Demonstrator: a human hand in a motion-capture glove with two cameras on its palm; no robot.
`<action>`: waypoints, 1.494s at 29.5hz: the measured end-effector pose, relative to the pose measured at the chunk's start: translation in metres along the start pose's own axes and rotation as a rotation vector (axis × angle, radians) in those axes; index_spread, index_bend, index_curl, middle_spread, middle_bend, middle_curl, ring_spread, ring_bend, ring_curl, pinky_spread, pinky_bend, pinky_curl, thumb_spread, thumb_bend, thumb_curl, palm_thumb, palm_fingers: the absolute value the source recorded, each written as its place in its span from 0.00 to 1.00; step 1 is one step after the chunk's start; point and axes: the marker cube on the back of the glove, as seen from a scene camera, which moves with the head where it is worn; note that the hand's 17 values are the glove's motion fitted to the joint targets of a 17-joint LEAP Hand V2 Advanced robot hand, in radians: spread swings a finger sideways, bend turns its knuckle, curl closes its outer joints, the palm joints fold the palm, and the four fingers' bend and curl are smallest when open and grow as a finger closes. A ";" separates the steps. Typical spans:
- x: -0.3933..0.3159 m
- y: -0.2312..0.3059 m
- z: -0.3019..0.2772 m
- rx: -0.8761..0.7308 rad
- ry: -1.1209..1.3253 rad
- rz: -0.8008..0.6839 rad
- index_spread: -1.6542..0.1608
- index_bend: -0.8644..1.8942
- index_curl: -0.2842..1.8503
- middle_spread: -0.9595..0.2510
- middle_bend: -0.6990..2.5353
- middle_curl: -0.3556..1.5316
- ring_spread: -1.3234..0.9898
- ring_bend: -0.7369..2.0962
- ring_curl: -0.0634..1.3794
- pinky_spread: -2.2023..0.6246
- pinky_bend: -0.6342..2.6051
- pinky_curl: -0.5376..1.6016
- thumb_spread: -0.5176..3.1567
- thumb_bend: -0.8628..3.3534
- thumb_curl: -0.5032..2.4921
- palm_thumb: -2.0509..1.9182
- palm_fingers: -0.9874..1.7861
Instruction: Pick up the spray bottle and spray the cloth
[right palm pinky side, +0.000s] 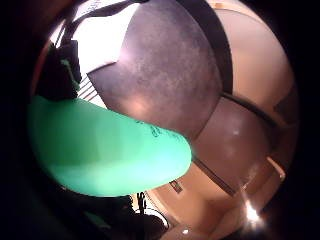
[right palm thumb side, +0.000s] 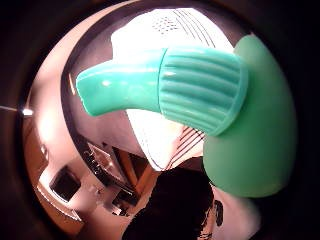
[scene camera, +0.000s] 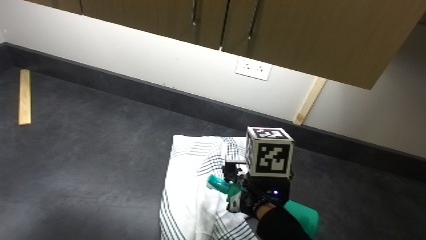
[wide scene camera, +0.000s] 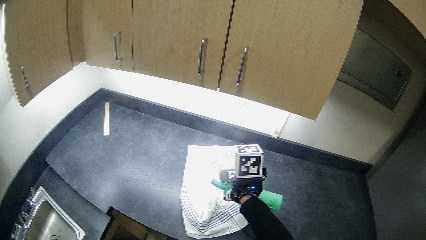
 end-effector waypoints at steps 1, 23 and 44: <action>0.000 0.001 -0.001 0.023 -0.030 -0.015 0.79 0.36 0.27 0.75 0.30 0.48 0.55 0.45 0.39 0.77 0.35 0.48 0.30 0.20 0.40 0.78 0.70; 0.024 0.050 -0.041 0.564 -1.359 -0.251 0.79 0.36 0.28 0.75 0.30 0.49 0.55 0.44 0.39 0.77 0.34 0.48 0.31 0.20 0.40 0.78 0.68; -0.014 0.037 -0.080 0.691 -1.311 -0.356 0.78 0.36 0.28 0.74 0.29 0.49 0.55 0.43 0.38 0.77 0.32 0.48 0.32 0.20 0.40 0.78 0.66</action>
